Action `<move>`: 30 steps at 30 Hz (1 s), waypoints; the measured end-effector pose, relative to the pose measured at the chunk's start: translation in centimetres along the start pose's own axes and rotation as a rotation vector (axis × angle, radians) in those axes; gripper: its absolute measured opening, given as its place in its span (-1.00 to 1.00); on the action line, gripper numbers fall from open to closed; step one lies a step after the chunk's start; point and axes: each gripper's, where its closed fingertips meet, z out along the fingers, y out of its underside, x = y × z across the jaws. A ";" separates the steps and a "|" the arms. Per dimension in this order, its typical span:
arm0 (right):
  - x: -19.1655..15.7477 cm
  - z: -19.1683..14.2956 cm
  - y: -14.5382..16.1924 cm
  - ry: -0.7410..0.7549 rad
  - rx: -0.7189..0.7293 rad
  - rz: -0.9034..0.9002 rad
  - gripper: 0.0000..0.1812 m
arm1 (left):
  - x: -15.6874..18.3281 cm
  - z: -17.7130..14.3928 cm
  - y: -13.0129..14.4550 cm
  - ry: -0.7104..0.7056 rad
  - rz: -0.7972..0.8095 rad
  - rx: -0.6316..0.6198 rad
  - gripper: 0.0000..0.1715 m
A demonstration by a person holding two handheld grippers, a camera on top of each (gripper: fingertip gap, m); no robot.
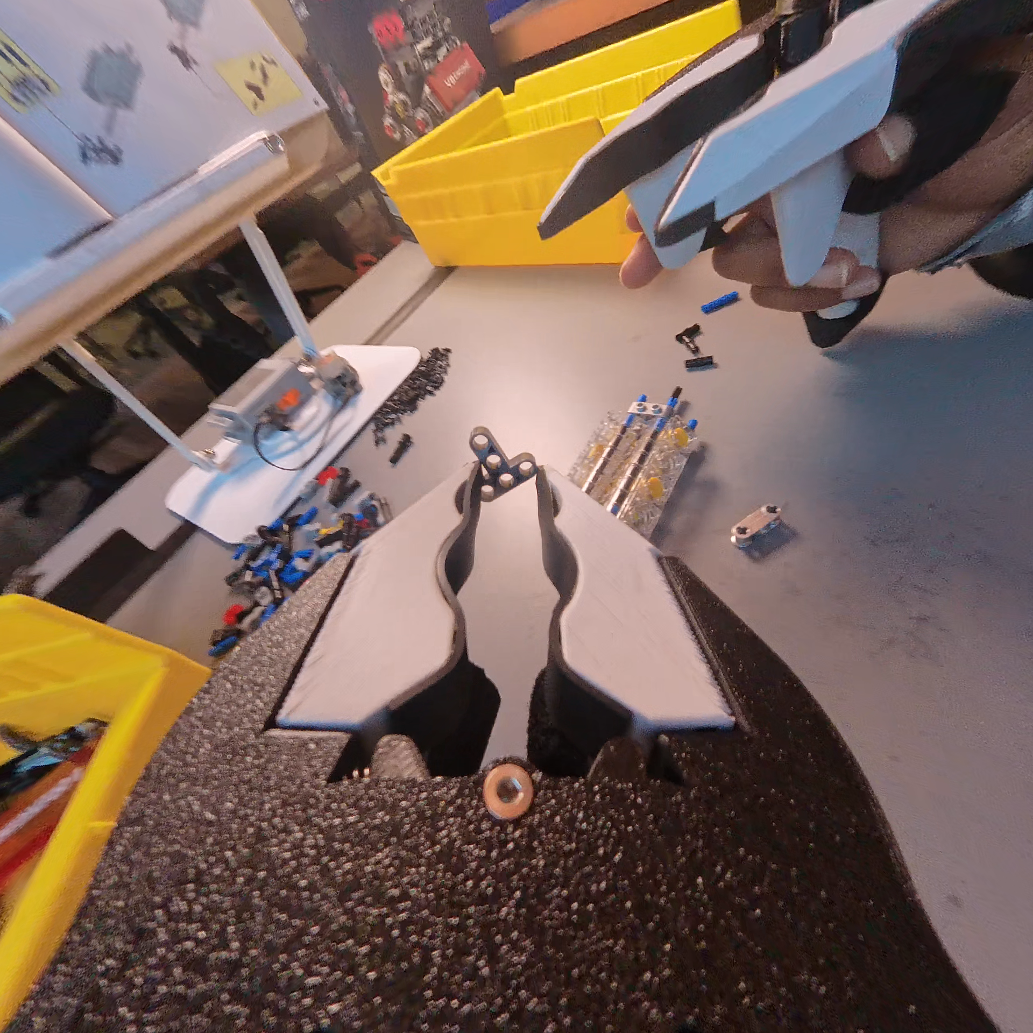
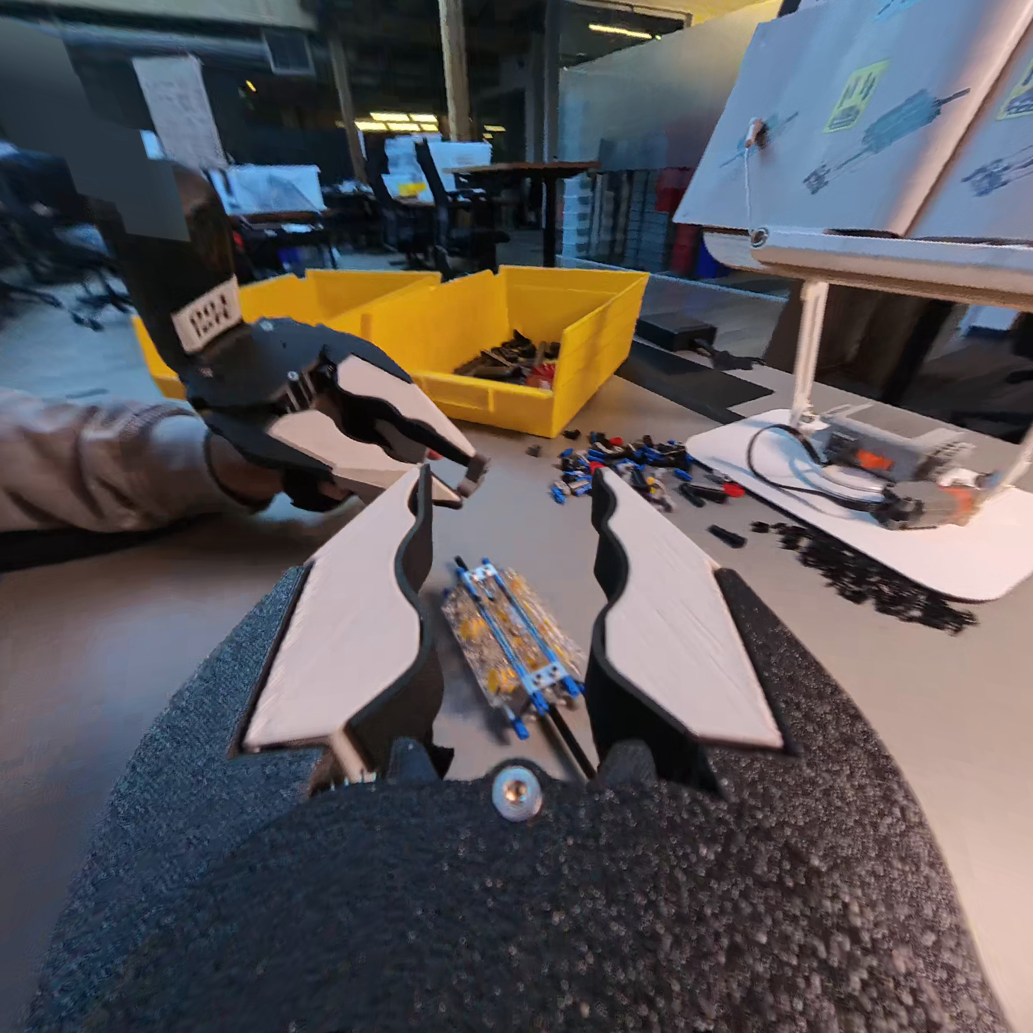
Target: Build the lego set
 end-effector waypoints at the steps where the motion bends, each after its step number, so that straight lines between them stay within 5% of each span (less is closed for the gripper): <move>1: -0.6 0.2 -0.5 -0.036 0.026 0.045 -0.39 | -0.3 -0.3 -0.2 -0.037 0.055 0.009 -0.79; 9: -3.3 2.5 0.4 -0.085 -0.027 0.086 -0.53 | 1.9 -0.2 -2.2 -0.151 0.419 0.033 -0.79; 16: -3.4 2.6 1.5 -0.073 -0.100 0.044 -0.92 | 3.1 0.1 -2.5 -0.162 0.537 0.029 -0.79; 24: -3.5 2.0 1.1 -0.072 -0.100 -0.034 -0.94 | 3.2 -0.3 -3.1 -0.136 0.486 0.075 -0.83; 30: -3.5 1.8 1.3 -0.098 -0.160 -0.218 -0.95 | 2.3 -0.7 -2.4 -0.069 0.305 0.079 -0.86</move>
